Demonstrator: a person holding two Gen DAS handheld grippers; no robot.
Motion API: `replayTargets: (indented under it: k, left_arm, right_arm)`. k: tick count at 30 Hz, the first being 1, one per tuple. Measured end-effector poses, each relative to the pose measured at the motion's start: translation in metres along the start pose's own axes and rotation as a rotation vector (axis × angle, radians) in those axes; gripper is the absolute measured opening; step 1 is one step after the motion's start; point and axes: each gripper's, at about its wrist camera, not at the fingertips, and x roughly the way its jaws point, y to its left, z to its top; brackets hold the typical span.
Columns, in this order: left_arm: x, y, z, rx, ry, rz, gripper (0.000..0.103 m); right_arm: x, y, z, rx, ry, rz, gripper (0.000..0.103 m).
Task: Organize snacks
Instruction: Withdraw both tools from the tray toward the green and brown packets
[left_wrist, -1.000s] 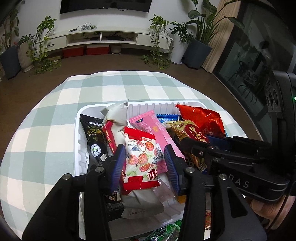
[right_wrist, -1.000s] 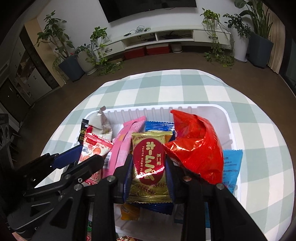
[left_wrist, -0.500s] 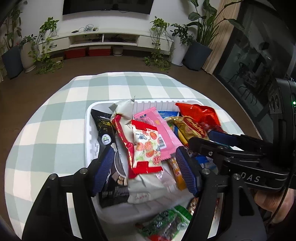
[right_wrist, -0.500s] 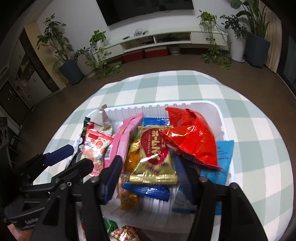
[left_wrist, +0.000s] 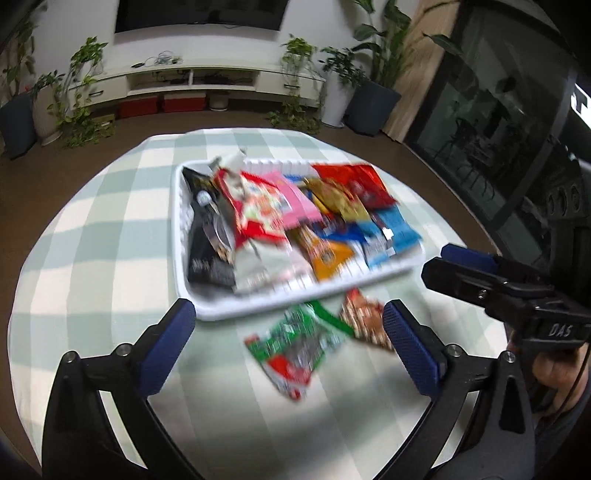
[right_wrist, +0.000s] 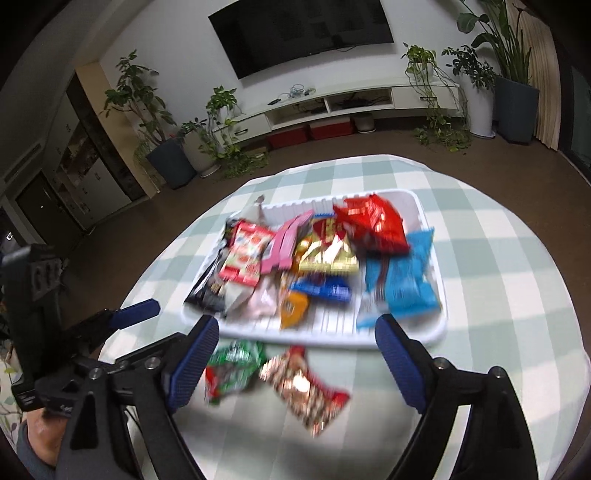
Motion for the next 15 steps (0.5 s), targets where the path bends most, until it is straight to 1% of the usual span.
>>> replayTargets:
  k: [5,9,12,15]
  left_arm:
    - [-0.001,-0.014,-0.03,0.1,0.036,-0.031,0.102]
    - [-0.003,-0.022,-0.043,0.151,0.063,-0.057,0.102]
    - [-0.003,-0.029,-0.048,0.2,0.082,-0.037,0.102]
    - [-0.005,-0.037,-0.051,0.231,0.085,-0.02,0.102]
  right_arm:
    - [-0.019,0.004,-0.033,-0.028,-0.004,0.014,0.089]
    - [-0.028,0.003,-0.064,-0.007,0.019,0.035,0.089]
    - [-0.032,0.001,-0.081,0.002,0.034,0.037,0.089]
    - [-0.033,-0.001,-0.091,0.007,0.043,0.032,0.089]
